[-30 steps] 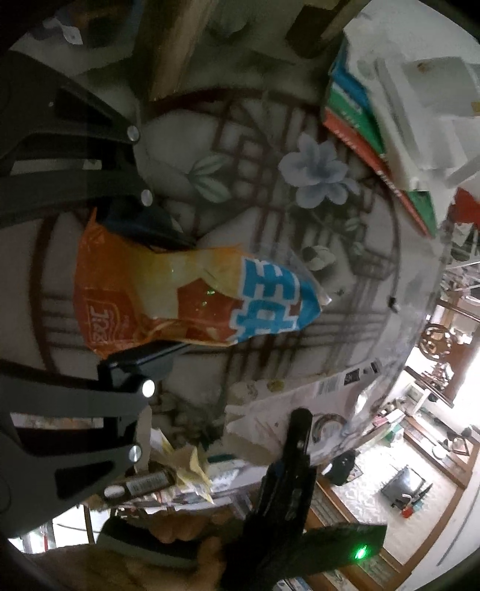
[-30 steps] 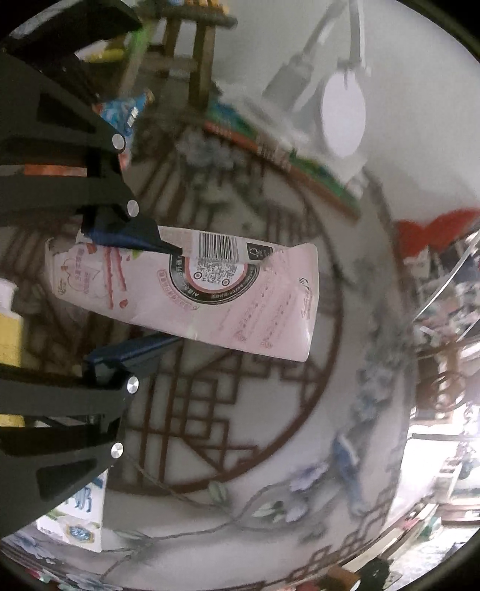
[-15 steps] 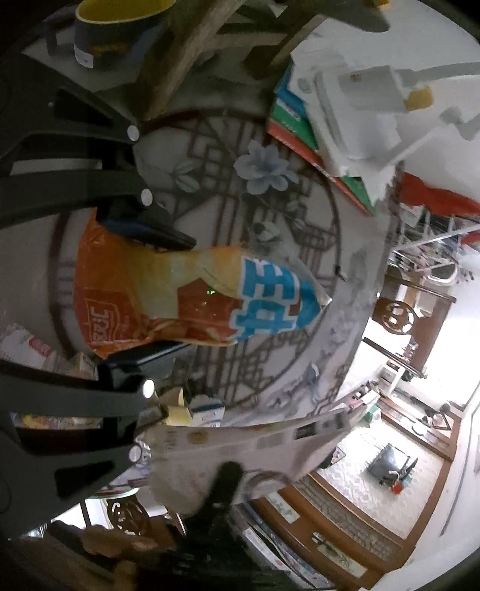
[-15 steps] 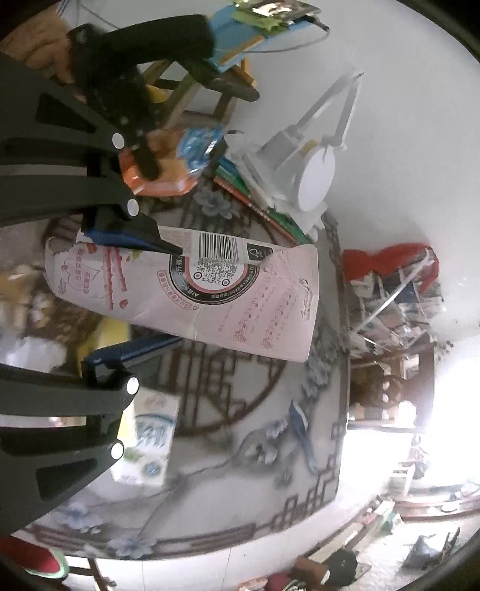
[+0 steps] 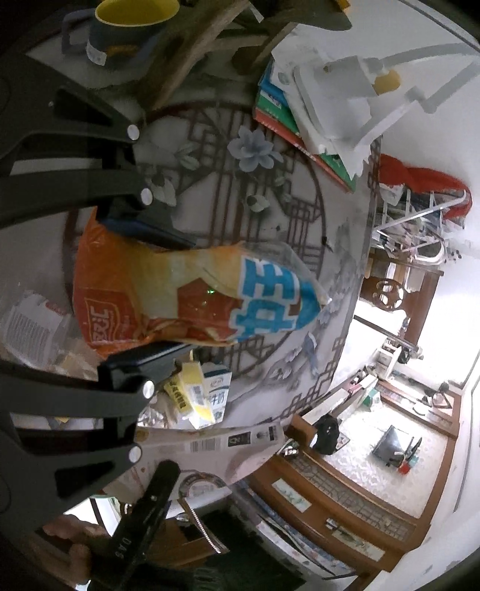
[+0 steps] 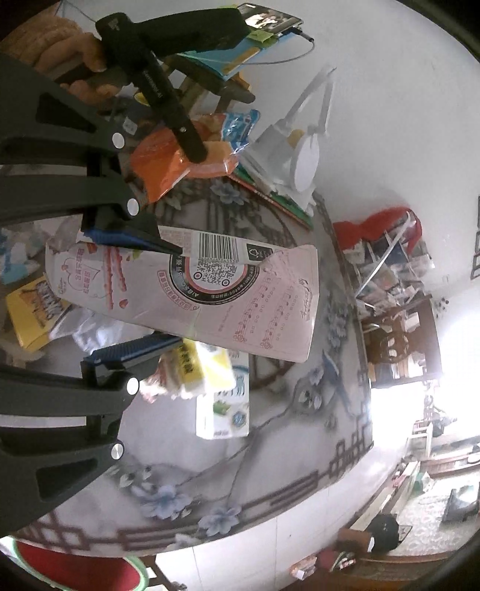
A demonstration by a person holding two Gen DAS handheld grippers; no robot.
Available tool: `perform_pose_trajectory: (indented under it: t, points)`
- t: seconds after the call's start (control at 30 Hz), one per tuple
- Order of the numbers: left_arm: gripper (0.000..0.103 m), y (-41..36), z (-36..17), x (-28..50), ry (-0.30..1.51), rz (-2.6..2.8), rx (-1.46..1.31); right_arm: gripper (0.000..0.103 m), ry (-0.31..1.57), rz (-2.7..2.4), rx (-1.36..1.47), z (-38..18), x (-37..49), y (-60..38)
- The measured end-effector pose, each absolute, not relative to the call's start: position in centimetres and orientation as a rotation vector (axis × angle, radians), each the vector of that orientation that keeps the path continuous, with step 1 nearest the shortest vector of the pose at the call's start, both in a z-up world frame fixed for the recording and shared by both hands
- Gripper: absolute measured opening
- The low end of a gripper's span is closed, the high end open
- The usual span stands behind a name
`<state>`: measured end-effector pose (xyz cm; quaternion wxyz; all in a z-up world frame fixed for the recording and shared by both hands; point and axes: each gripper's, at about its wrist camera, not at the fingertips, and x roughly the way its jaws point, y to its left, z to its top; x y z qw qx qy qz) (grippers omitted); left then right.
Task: Collect trash
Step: 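Carry the chip bag and paper packet toward the red bin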
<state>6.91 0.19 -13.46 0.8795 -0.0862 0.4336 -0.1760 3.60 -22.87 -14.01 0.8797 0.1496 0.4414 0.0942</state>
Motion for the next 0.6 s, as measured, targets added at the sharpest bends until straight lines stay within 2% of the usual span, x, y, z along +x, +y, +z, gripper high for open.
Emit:
perform_pose_trajectory:
  t: [0.6]
  points:
    - [0.047,-5.4,-12.7,3.3,0.889,-0.434,-0.112,0.041,0.876,0.135,0.351,-14.1,-1.1,-26.8]
